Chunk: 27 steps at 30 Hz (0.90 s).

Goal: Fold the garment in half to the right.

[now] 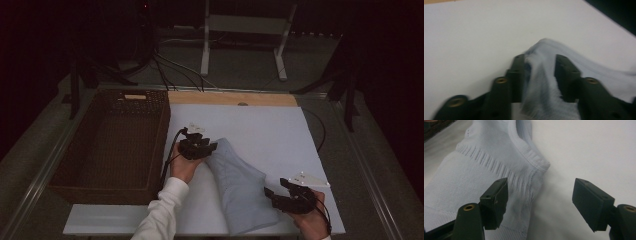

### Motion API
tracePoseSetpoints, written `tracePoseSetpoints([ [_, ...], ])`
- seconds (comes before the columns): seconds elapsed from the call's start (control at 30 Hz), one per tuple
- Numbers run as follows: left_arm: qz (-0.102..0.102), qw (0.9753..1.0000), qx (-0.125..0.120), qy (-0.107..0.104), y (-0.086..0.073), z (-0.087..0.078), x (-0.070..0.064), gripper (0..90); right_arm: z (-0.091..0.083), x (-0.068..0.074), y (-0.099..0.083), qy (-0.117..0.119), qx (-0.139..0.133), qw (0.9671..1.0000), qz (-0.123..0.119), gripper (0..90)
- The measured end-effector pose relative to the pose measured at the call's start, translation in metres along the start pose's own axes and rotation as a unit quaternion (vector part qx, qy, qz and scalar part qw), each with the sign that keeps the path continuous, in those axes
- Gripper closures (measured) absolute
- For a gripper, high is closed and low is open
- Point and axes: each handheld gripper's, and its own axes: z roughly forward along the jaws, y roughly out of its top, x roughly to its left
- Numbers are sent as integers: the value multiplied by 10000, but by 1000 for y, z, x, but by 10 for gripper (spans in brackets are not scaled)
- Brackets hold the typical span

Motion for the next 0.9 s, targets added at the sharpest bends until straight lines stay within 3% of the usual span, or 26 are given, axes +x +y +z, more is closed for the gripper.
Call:
tracePoseSetpoints([
  [0.03, 0, 10000, 0, 0, 0, 0, 0, 515, 0, 0, 0, 0, 0, 10000, 0, 292],
  [0.07, -76, 9999, -81, -38, 1, -2, -1, 515, 0, 0, 0, 0, -2, 10000, -5, 292],
  [0.1, -124, 9998, -138, -78, 1, -4, -2, 389, 0, 0, 0, 6, -6, 10000, -1, 291],
  [0.13, -122, 9998, -165, -67, 1, -6, -3, 389, 0, 0, 0, 6, -6, 10000, -1, 291],
  [0.23, -118, 9995, -257, -111, 2, -12, -9, 262, 0, 1, 0, 5, -6, 10000, 0, 288],
  [0.3, -113, 9994, -290, -160, 1, -14, -13, 224, 0, 1, 0, 3, -7, 10000, 2, 286],
  [0.53, -42, 9991, -321, -284, -3, -18, -21, 172, 0, 2, 1, 29, -10, 10000, -23, 281],
  [0.9, -20, 9996, -233, -168, -12, -20, -24, 124, 1, 2, 0, 34, 0, 10000, -9, 279],
])
